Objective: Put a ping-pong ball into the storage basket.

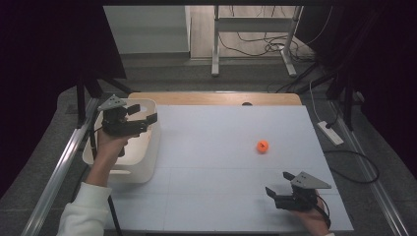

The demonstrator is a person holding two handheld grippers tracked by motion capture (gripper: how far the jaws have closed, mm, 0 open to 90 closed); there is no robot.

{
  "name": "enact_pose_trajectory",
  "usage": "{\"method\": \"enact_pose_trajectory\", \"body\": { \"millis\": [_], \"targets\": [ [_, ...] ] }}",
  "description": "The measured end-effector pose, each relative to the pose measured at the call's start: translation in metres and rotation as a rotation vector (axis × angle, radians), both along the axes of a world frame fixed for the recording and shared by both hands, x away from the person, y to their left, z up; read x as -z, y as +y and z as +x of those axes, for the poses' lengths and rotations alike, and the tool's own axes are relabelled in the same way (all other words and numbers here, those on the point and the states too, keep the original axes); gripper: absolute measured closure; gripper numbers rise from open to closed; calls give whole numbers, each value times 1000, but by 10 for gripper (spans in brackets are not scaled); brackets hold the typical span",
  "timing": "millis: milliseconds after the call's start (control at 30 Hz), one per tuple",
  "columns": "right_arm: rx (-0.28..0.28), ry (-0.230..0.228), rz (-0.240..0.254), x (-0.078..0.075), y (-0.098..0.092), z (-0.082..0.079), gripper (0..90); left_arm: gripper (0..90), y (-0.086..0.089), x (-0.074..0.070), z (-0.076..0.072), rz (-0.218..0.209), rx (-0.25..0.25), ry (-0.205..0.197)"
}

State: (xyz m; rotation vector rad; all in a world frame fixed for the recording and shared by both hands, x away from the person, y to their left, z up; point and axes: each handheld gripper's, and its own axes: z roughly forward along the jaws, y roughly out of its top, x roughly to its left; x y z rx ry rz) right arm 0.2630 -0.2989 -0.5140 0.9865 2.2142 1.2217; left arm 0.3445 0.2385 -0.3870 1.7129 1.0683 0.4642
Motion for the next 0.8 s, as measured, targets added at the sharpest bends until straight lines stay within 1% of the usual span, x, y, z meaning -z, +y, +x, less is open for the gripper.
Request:
{"method": "enact_pose_trajectory", "body": {
  "millis": [33, 267, 533, 733, 800],
  "targets": [
    [2, 1, -5, 0, 0, 0, 131, 194, -1, 0, -1, -6, 5, 0],
    [-2, 2, -3, 0, 0, 0, 132, 192, -9, 0, -8, -9, 42, -13],
    [-1, 1, 1, 0, 1, 1, 131, 194, -13, 2, -13, -20, 57, -17],
    [2, 8, 9, 0, 1, 2, 132, 196, -16, 0, -17, -28, 78, -31],
    [3, 9, 12, 0, 1, 1, 131, 196, -22, -2, -19, -30, 99, -38]
  ]
}}
